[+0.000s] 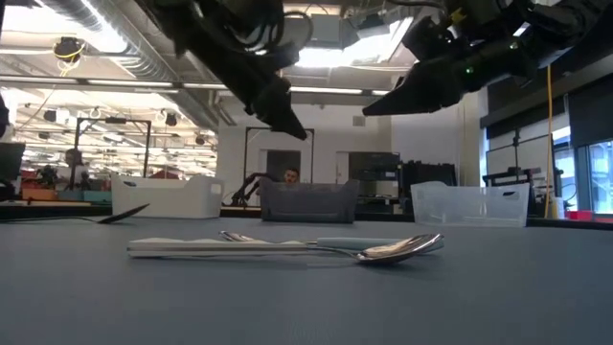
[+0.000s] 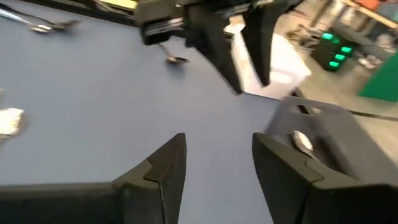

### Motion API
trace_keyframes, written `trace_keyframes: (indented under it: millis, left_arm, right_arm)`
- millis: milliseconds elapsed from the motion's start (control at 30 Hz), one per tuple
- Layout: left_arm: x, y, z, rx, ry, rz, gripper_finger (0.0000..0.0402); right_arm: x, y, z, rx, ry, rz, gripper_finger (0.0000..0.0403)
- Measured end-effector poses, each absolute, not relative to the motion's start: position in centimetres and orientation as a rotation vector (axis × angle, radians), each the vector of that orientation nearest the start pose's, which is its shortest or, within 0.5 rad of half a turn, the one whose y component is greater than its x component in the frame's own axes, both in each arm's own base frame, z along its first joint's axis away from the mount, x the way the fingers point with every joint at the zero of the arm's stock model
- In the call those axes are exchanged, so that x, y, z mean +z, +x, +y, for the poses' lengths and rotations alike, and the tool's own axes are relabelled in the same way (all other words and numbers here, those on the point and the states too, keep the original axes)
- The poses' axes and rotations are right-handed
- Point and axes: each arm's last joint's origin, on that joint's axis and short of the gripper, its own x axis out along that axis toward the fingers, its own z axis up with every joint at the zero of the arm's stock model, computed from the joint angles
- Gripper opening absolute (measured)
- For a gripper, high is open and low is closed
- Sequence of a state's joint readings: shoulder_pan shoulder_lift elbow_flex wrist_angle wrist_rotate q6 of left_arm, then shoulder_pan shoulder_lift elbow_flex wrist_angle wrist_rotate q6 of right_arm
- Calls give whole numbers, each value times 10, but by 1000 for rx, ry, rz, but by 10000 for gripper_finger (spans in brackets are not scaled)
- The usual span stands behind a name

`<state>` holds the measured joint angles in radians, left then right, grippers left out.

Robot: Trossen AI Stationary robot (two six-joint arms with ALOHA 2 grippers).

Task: Sort silverware by color (type)
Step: Put the bottom middle sky blue spoon into the black bin

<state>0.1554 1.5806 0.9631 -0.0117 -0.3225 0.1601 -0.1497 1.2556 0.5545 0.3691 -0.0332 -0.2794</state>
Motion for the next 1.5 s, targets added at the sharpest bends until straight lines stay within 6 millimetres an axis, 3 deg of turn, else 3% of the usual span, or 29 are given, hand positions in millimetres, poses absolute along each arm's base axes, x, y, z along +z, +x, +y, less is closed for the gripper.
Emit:
trace_keyframes:
  millis: [167,500,867,1100,1367,1500]
  left_arm:
    - [204,331,12,295,182,603,127]
    - [191,324,-46,119,80,565,126]
    - [161,310,-125,-99,-15,664,126]
    - [146,305,-143,-68,-53,699,126]
    - [143,299,-156,-92,-67,710,126]
    - [143,295,-164,-119,-60,712,126]
  right_arm:
    - [204,256,-28,119,-158,346,175]
    - [180,274,21,322,-205,350,175]
    - [181,272,78,285,-142,339,175]
    - [176,264,106,251,-104,360,175]
    - [129,275,116,236,-44,479,175]
    - [115,291,122,216,-53,491,175]
